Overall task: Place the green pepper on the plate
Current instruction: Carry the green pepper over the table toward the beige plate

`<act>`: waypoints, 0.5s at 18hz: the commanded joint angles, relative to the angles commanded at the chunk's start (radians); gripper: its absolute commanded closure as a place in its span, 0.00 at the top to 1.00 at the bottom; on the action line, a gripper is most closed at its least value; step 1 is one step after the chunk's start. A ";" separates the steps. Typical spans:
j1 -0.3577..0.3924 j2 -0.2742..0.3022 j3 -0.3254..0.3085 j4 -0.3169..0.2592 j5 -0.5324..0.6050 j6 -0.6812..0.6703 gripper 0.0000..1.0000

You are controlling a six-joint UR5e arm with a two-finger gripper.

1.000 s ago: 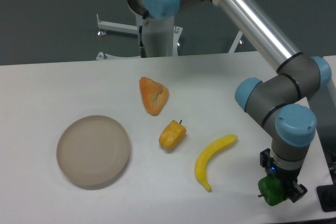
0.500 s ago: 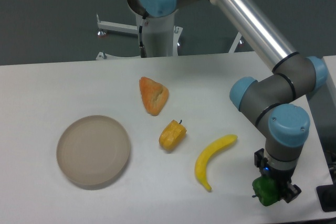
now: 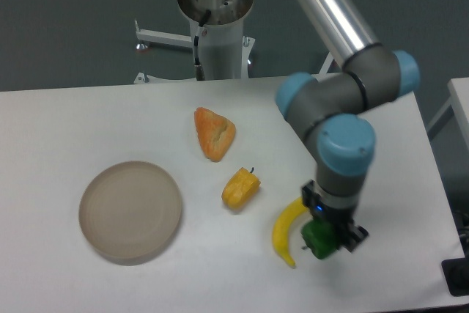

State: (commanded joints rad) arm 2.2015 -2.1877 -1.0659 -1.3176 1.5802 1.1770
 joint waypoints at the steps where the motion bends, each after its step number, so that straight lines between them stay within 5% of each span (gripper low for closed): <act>1: -0.021 0.021 -0.021 -0.012 -0.017 -0.048 0.39; 9: -0.204 0.141 -0.179 -0.026 -0.052 -0.400 0.39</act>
State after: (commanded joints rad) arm 1.9974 -2.0464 -1.2453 -1.3438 1.5279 0.7767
